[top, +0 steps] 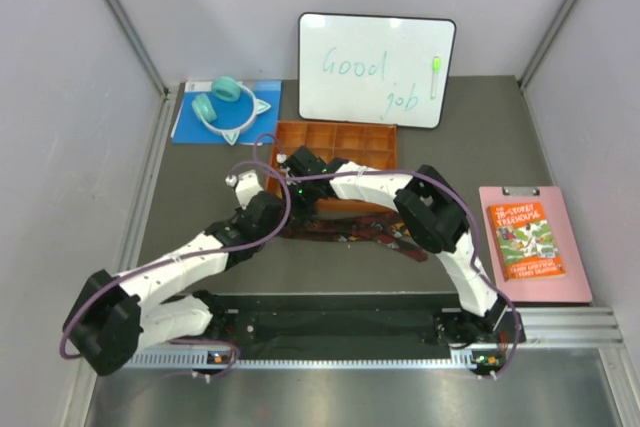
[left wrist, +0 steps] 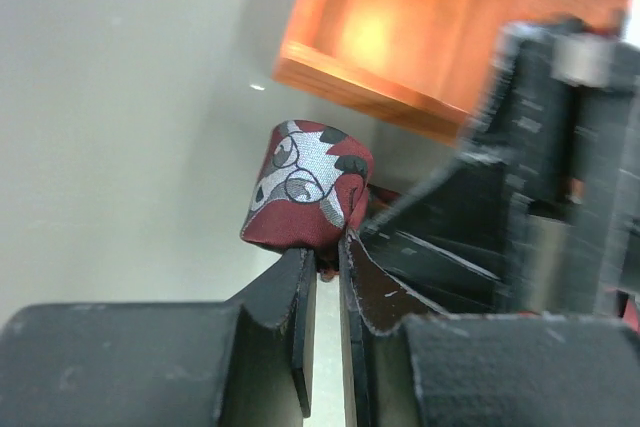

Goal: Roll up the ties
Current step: Roll the tie at the center of the board.

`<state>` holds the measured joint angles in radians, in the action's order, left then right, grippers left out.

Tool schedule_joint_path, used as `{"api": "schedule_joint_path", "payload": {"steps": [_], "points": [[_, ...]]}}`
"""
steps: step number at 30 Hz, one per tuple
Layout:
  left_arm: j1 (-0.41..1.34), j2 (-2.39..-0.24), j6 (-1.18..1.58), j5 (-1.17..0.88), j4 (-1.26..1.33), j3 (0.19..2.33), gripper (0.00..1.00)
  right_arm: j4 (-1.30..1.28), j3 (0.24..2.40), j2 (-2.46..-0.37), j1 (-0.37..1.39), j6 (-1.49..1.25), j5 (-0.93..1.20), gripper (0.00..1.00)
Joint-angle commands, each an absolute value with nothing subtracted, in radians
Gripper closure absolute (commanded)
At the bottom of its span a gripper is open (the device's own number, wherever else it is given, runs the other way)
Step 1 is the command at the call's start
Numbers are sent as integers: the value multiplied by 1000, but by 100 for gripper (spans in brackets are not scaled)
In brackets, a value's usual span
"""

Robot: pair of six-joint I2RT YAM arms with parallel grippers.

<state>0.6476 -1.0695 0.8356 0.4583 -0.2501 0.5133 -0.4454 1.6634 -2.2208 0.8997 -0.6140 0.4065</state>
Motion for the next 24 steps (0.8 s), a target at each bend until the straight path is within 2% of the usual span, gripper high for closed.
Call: {"api": "schedule_joint_path", "payload": {"steps": [1,10,24], "points": [[757,-1147,871,618,-321,601,99,-445,1675,-2223,894,-607,373,100],[913,-1298,943,748,-402,724,100,-488,1655,-2188,885,-609,356,100],[1051,-1520,974,848,-479,887,100,-525,1591,-2128,847,-591,367,100]]}}
